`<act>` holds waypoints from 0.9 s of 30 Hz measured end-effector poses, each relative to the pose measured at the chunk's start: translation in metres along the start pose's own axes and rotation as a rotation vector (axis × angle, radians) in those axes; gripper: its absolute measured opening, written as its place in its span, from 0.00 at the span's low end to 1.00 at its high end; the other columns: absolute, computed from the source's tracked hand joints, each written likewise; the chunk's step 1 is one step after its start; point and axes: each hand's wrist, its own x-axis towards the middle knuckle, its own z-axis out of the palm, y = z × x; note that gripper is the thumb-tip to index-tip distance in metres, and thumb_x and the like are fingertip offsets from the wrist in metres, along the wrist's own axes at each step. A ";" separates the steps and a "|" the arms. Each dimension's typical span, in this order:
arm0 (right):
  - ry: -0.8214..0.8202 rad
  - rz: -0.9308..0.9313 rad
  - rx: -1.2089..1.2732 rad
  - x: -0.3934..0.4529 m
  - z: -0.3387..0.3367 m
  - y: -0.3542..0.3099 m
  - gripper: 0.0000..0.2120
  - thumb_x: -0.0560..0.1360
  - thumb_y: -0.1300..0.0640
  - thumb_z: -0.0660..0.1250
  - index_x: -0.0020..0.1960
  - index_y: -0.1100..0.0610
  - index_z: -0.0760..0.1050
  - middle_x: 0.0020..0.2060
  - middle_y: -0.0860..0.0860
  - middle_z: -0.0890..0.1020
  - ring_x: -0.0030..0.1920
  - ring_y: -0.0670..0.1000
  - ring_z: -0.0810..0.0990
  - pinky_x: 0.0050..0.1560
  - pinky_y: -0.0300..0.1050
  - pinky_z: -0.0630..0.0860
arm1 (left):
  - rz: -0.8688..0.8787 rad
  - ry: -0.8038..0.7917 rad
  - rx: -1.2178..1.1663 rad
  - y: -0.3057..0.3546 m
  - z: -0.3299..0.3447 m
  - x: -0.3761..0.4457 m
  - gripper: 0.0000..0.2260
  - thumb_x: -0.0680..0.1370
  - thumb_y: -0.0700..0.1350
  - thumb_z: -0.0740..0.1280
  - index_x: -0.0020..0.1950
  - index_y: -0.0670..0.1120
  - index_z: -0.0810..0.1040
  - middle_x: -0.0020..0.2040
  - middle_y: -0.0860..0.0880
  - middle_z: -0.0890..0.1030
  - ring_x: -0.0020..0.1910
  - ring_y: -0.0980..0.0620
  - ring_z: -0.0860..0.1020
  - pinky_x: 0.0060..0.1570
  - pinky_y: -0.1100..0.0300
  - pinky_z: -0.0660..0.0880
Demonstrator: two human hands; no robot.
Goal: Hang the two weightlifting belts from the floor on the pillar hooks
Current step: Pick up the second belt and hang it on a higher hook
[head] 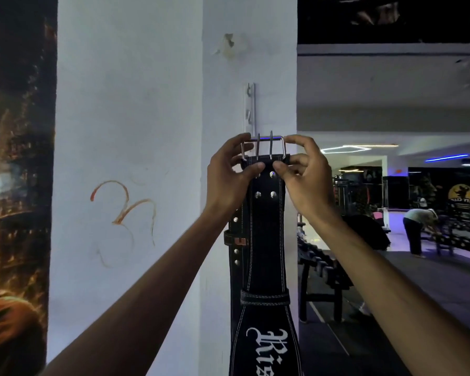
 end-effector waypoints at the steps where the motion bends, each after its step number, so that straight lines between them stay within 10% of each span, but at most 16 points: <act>1: 0.015 -0.004 0.011 0.010 0.005 0.005 0.20 0.73 0.63 0.72 0.61 0.49 0.74 0.39 0.50 0.84 0.37 0.44 0.83 0.38 0.34 0.76 | 0.001 -0.003 -0.011 -0.005 0.001 0.011 0.25 0.72 0.34 0.75 0.68 0.45 0.77 0.60 0.47 0.84 0.58 0.49 0.83 0.63 0.51 0.79; 12: 0.037 -0.043 0.012 0.113 0.050 0.051 0.17 0.73 0.61 0.71 0.61 0.52 0.76 0.40 0.54 0.85 0.41 0.50 0.85 0.47 0.47 0.82 | 0.005 -0.063 -0.050 -0.051 0.008 0.124 0.26 0.71 0.37 0.77 0.68 0.43 0.76 0.61 0.42 0.82 0.50 0.47 0.83 0.55 0.47 0.83; 27: 0.055 -0.036 -0.005 0.168 0.081 0.099 0.18 0.73 0.58 0.72 0.62 0.50 0.77 0.40 0.54 0.85 0.42 0.50 0.83 0.43 0.38 0.75 | -0.018 -0.082 -0.038 -0.103 0.019 0.185 0.27 0.73 0.36 0.76 0.71 0.44 0.75 0.63 0.42 0.81 0.54 0.44 0.84 0.45 0.61 0.80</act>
